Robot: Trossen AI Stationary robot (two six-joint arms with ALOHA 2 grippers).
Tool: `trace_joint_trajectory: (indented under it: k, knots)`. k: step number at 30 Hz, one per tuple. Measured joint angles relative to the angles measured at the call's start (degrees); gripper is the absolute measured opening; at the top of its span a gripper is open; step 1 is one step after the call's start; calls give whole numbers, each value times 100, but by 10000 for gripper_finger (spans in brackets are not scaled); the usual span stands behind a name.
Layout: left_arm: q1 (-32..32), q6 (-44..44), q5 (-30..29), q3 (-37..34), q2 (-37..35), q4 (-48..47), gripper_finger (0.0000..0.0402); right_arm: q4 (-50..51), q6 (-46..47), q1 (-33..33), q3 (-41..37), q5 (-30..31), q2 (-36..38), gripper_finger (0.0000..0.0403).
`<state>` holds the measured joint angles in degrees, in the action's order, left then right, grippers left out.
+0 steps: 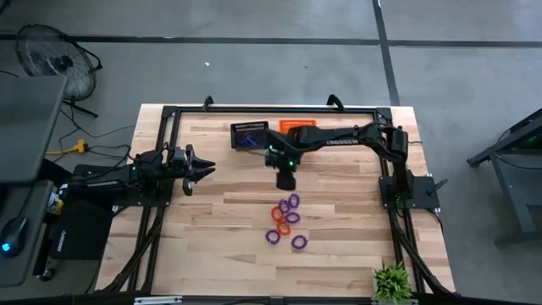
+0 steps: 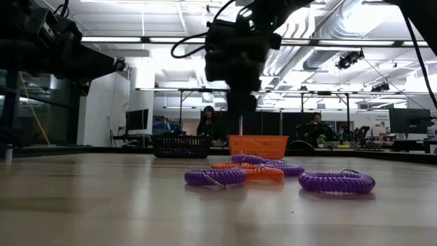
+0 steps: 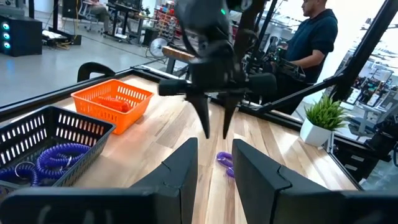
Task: Sort spring keychains
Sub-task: Put the purple spring keychain into the black bin
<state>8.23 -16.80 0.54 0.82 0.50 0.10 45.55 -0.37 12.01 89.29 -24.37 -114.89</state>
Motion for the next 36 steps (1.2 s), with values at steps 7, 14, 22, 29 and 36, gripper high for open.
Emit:
trace_joint_trajectory:
  k: [7,14,22,29,36]
  knots:
    - [0,0,2,0,1,0,99,875,-521,-497,-2,930,0,124]
    - [0,0,2,0,0,0,99,1164,-508,-977,-22,1467,-1,124]
    - [0,0,2,0,-1,0,99,1234,306,-1217,-221,1897,-2,124]
    - [0,1,1,0,-1,0,99,816,1242,-1217,-1053,1874,18,124]
    - [0,0,1,0,-1,0,99,472,2273,-1181,-1302,1800,405,124]
